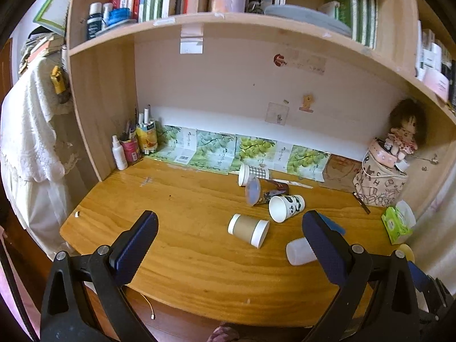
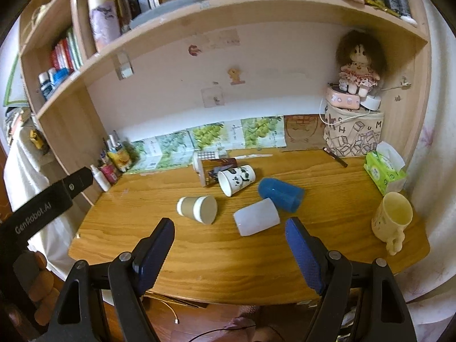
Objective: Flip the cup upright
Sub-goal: 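Lower the left gripper over the checkered paper cup lying on its side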
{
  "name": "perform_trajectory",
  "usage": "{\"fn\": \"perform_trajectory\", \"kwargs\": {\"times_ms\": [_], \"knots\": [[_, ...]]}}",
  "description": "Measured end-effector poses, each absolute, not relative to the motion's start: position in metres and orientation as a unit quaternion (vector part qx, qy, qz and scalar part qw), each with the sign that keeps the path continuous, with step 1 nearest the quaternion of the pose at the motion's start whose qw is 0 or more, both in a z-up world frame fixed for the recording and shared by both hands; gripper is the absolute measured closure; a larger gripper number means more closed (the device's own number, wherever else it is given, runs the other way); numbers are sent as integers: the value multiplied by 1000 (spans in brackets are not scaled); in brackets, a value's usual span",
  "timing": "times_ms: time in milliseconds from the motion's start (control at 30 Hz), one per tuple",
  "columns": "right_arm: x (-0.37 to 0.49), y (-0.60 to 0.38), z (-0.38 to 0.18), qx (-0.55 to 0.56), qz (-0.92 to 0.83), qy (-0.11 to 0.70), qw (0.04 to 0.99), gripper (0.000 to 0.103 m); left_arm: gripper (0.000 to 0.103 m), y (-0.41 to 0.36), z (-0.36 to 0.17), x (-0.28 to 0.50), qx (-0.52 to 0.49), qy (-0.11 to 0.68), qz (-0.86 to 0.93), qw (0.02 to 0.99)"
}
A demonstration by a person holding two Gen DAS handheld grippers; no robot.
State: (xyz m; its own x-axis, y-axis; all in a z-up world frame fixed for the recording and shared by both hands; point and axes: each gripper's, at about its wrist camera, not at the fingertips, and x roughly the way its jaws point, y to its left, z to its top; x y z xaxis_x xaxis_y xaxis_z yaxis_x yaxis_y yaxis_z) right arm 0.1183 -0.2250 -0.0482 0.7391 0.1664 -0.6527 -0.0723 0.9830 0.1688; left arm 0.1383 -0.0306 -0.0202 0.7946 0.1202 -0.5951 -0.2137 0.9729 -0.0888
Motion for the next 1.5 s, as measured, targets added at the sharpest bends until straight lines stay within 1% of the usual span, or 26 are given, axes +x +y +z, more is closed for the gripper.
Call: {"fn": "perform_trajectory", "kwargs": {"times_ms": [367, 733, 767, 1133, 1333, 1500], "knots": [[197, -225, -64, 50, 41, 398, 915, 22, 2, -21, -36, 233, -93, 346, 88, 930], [273, -214, -75, 20, 28, 421, 906, 22, 2, -8, -62, 323, -141, 394, 81, 905], [280, -213, -77, 18, 28, 413, 910, 22, 2, -6, -66, 330, -147, 398, 81, 902], [345, -201, -98, -14, 33, 447, 894, 22, 2, 11, -108, 404, -229, 454, 81, 857], [370, -202, -110, -27, 35, 459, 887, 22, 2, 13, -130, 434, -271, 481, 76, 831], [384, -203, -123, -28, 36, 470, 881, 22, 2, 15, -151, 453, -327, 499, 71, 799]]}}
